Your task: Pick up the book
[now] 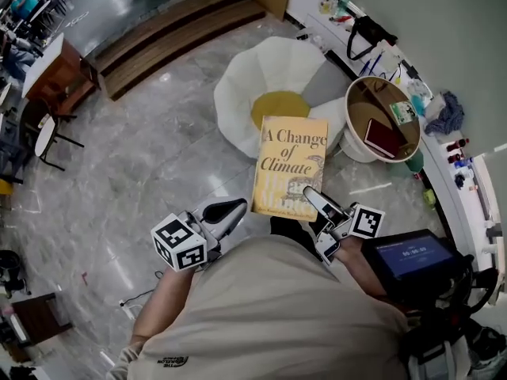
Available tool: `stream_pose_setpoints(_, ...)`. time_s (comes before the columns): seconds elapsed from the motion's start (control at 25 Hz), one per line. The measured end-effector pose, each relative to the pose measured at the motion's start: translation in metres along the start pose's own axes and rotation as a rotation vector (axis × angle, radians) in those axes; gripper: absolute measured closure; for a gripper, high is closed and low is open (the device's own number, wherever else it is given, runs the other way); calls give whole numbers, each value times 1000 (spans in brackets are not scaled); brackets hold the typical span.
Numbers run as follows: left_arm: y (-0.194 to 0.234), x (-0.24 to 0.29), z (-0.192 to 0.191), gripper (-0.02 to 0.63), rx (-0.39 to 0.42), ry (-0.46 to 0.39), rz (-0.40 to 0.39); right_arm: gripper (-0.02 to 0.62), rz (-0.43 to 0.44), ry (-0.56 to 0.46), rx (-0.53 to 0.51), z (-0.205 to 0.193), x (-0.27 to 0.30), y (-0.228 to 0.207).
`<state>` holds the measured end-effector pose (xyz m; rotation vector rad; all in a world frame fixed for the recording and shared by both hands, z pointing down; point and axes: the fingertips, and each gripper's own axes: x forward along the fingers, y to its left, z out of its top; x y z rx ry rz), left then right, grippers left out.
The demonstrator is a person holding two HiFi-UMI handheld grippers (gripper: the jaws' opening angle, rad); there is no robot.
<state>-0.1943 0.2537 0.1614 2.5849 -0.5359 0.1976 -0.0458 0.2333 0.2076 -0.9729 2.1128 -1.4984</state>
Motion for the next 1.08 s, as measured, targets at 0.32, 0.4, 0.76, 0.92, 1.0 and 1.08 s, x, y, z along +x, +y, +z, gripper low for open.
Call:
stream_pose_setpoints(0.32,1,5,-2,598,-14,9,18,446,26,14,-3,0,-1,4)
stream_pose_setpoints(0.4,3,8,-1,598,-15,10,24,446,33,19,-5,4,0,4)
stream_pose_setpoints(0.76,2,16,-7,598,-28,21,30,446,53,34,-1,4,1,8)
stream_pose_setpoints(0.92,3,19,-9,598,-26,31,22,446,49,34,3,4,0,7)
stream_pose_setpoints(1.0,3,20,-8,598,-23,38,19,446,51,33,1,5,1,8)
stream_pose_setpoints(1.08,3,20,-8,598,-21,42,17,446,51,33,-1,5,2,8)
